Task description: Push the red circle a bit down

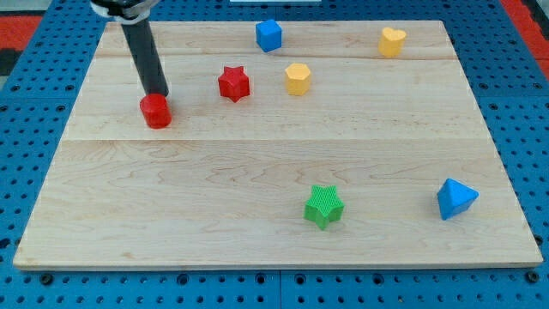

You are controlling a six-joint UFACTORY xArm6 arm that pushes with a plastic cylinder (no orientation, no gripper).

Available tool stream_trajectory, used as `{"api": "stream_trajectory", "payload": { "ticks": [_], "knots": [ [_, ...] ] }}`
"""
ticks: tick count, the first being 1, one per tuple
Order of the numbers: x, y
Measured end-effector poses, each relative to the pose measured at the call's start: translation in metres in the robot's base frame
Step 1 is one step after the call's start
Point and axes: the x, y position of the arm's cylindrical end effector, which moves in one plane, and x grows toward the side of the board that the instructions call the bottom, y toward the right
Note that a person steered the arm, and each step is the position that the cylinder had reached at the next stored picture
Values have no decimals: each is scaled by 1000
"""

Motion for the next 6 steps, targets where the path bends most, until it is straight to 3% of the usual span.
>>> {"api": "stream_trajectory", "payload": {
  "ticks": [1, 4, 6],
  "knots": [
    [19, -27],
    [-6, 53],
    [41, 38]
  ]
}}
